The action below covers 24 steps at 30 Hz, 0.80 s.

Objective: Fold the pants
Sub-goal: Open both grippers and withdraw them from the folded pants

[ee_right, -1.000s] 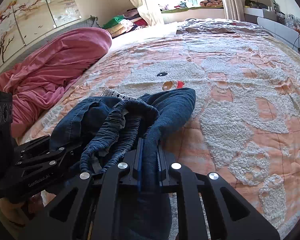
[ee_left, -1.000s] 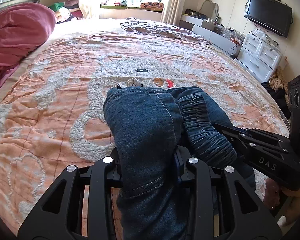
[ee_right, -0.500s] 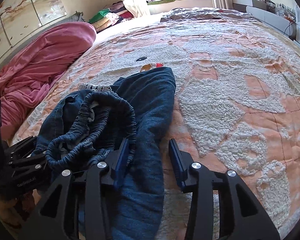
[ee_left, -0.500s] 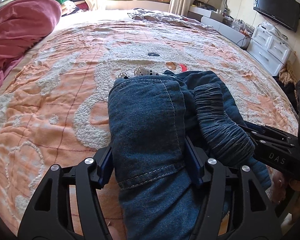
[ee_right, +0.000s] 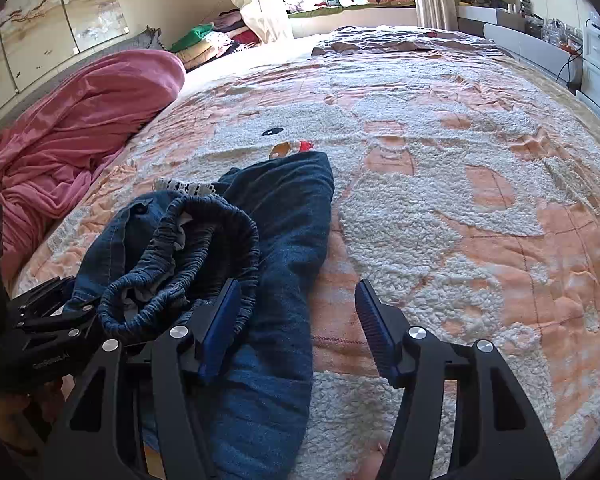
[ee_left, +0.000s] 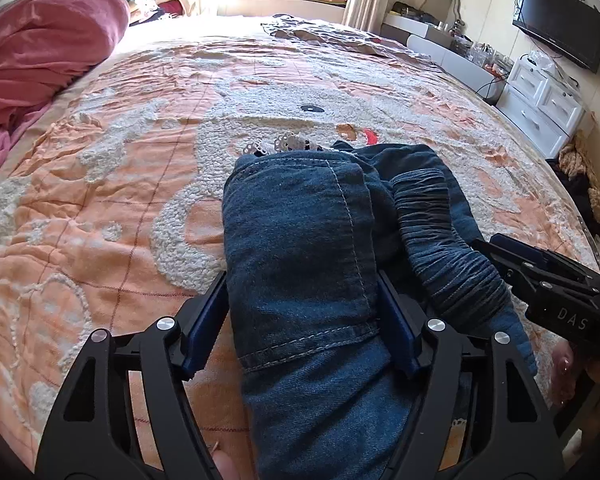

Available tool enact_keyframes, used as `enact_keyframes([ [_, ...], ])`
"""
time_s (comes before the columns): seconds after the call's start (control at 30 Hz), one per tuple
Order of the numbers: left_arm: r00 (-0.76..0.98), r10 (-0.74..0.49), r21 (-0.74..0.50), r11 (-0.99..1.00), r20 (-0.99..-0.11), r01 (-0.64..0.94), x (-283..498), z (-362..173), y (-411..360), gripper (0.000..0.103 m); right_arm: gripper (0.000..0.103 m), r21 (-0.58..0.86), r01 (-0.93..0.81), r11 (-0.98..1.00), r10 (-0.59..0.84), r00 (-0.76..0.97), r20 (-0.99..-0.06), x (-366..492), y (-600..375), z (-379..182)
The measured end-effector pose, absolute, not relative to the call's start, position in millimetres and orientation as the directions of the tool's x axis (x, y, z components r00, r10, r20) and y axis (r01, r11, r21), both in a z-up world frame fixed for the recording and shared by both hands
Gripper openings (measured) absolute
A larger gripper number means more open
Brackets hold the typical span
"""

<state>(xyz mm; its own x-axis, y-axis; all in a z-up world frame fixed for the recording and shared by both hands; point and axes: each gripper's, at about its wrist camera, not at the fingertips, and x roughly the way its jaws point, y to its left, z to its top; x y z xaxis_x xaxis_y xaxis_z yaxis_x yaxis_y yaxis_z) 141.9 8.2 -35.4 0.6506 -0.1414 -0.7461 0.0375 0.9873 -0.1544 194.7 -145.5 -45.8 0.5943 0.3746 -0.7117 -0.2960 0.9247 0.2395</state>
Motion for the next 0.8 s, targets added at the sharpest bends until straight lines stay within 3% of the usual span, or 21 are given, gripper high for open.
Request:
enact_keyframes([
  [0.43, 0.664, -0.135, -0.15, 0.988, -0.736, 0.034, 132, -22, 7, 0.082, 0.081, 0.258, -0.282, 0.924, 0.38, 0.616, -0.69, 186, -159, -33],
  [0.5, 0.666, -0.136, -0.154, 0.988, -0.733, 0.033, 130, -20, 8, 0.084, 0.088, 0.254, -0.281, 0.925, 0.377, 0.619, -0.689, 184, -160, -30],
  [0.8, 0.699, -0.128, -0.156, 0.987, -0.704, 0.024, 114, 0, 12, 0.093, 0.096, 0.252, -0.275, 0.928, 0.372, 0.644, -0.669, 173, -165, -16],
])
